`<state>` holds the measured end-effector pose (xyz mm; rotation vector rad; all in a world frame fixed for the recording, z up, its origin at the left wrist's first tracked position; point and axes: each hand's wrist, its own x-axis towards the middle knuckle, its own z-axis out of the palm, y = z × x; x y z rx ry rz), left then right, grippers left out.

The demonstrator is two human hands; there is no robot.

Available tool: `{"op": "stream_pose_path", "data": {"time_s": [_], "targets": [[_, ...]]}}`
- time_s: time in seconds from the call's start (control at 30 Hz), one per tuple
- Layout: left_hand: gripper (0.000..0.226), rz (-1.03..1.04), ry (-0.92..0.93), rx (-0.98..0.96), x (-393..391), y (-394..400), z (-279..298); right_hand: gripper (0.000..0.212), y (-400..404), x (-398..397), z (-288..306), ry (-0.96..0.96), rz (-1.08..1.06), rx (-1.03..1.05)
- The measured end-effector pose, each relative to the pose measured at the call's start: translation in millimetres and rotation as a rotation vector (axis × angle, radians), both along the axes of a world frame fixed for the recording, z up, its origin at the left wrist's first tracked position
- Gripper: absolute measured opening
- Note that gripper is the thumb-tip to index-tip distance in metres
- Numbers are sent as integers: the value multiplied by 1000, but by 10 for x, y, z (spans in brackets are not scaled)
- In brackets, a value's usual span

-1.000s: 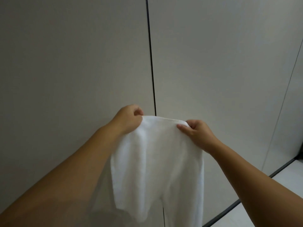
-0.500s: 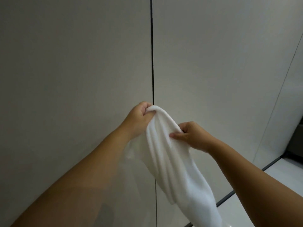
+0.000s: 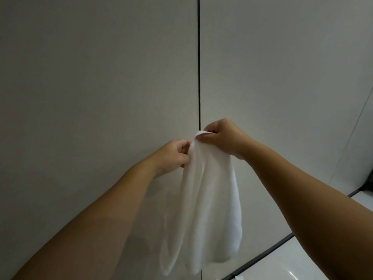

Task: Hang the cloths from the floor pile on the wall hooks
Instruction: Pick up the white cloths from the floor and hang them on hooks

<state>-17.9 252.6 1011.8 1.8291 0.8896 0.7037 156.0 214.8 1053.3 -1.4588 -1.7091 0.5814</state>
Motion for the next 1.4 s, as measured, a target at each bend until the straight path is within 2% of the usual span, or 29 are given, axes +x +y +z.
{"op": "stream_pose_path", "data": {"time_s": [0.1, 0.2, 0.23, 0.33, 0.43, 0.53, 0.6, 0.7, 0.77, 0.97, 1.07, 1.17, 1.23, 1.4], "targets": [[42, 50, -131, -111, 23, -10, -17, 19, 70, -105, 0, -16, -11, 29], [15, 106, -198, -161, 70, -40, -42, 19, 118, -161, -83, -5, -22, 17], [13, 137, -193, -150, 80, -39, -49, 20, 129, -164, -106, 0, -27, 9], [17, 254, -91, 16, 41, 4, -84, 22, 124, -122, -175, -9, -42, -17], [17, 331, 5, 152, -41, 55, -26, 17, 93, -30, -279, -117, -35, -93], [16, 383, 47, 250, -147, 111, 50, 25, 62, 7, -451, -200, 10, -189], [17, 368, 79, 320, -280, 116, 82, 28, 43, -28, -561, -186, 47, -218], [9, 251, 237, 306, -563, 74, 105, 25, 29, -140, -624, -75, 64, -173], [21, 206, 290, 249, -769, 20, 120, 24, 11, -247, -575, -32, 78, -125], [23, 290, 183, 131, -1342, -142, 2, 24, -41, -788, -337, -50, 170, -4], [35, 355, 87, 52, -1653, -310, -102, 26, -49, -1120, -270, -88, 221, 27], [42, 513, 80, 84, -1918, -543, -146, 29, -90, -1443, -250, -162, 310, 37], [36, 575, 85, 132, -2036, -670, -174, 31, -111, -1598, -288, -185, 347, 50], [29, 764, 33, 233, -2320, -1292, -92, 29, -328, -2000, -313, -103, 545, 68]]}}
